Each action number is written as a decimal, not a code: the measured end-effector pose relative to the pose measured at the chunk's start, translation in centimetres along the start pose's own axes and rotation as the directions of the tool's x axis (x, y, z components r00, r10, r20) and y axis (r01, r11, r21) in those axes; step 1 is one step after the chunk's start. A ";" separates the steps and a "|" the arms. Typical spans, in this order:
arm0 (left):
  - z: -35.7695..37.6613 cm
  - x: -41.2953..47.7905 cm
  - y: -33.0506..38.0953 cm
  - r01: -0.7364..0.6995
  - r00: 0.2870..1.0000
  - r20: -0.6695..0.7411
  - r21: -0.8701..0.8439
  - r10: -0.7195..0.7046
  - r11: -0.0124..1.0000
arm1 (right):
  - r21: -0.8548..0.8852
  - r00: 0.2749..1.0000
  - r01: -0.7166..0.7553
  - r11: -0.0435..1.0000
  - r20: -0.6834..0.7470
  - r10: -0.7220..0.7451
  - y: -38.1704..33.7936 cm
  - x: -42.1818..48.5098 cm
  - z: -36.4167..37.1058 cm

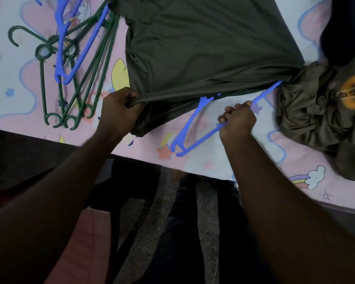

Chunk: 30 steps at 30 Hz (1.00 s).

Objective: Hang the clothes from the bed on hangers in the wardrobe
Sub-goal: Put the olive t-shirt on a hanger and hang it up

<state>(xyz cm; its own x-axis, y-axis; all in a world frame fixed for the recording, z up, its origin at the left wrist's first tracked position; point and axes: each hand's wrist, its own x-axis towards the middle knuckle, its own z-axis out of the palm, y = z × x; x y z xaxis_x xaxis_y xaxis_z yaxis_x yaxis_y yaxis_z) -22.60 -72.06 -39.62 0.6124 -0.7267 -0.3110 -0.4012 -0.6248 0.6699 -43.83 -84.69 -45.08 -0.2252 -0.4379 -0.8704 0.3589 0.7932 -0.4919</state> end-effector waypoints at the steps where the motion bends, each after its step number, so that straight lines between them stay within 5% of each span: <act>1: 0.0 0.1 0.1 -0.006 1.000 -0.010 -0.016 0.006 1.000 | -0.004 1.000 -0.024 1.000 0.001 0.024 0.3 0.1 0.8; 5: -0.2 0.7 0.1 -0.070 0.997 -0.008 0.006 0.070 0.998 | -0.307 0.997 -0.069 0.949 0.021 0.080 1.0 1.0 2.2; 10: 0.2 0.9 -1.3 -0.113 0.993 0.056 0.180 0.105 0.977 | -0.098 0.969 -0.087 0.991 0.224 0.108 0.7 0.5 3.3; 13: 0.6 0.9 -2.0 -0.127 0.991 0.064 0.279 0.114 0.952 | -0.326 0.928 0.022 0.945 0.359 0.103 0.2 0.4 3.5; 16: 0.8 0.9 -2.7 -0.069 0.997 0.045 0.329 0.057 0.942 | -0.656 0.907 0.404 0.637 0.376 -0.188 -1.2 1.5 2.1; 19: 1.2 0.7 -3.2 -0.033 0.998 0.066 0.424 0.005 0.905 | -0.774 0.645 0.626 0.090 0.450 -0.618 -3.3 4.1 0.0; 21: 1.5 0.5 -3.5 0.019 0.995 0.082 0.462 -0.064 0.886 | -0.762 0.495 0.621 -0.183 0.562 -0.663 -5.5 5.3 -0.9; 23: 1.6 0.3 -4.2 0.124 0.984 0.058 0.474 -0.171 0.872 | -0.782 0.497 0.510 -0.359 0.608 -0.619 -7.4 6.8 -1.2; 26: 1.4 0.0 -5.6 0.299 0.945 -0.016 0.438 -0.326 0.848 | -0.733 0.475 0.514 -0.445 0.676 -0.564 -9.8 8.8 -1.3; 30: 0.7 -0.8 -6.8 0.401 0.915 -0.074 0.274 -0.396 0.874 | -0.595 0.319 0.693 -0.407 0.759 -0.567 -11.6 9.6 -2.7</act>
<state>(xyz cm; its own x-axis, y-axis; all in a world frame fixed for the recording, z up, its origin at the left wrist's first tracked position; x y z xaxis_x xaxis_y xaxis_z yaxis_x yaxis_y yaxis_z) -20.81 -67.39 -44.40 0.7699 -0.3963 -0.5002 -0.2916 -0.9156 0.2767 -52.56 -96.96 -47.67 0.4126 -0.9108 -0.0154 -0.8414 -0.3745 -0.3896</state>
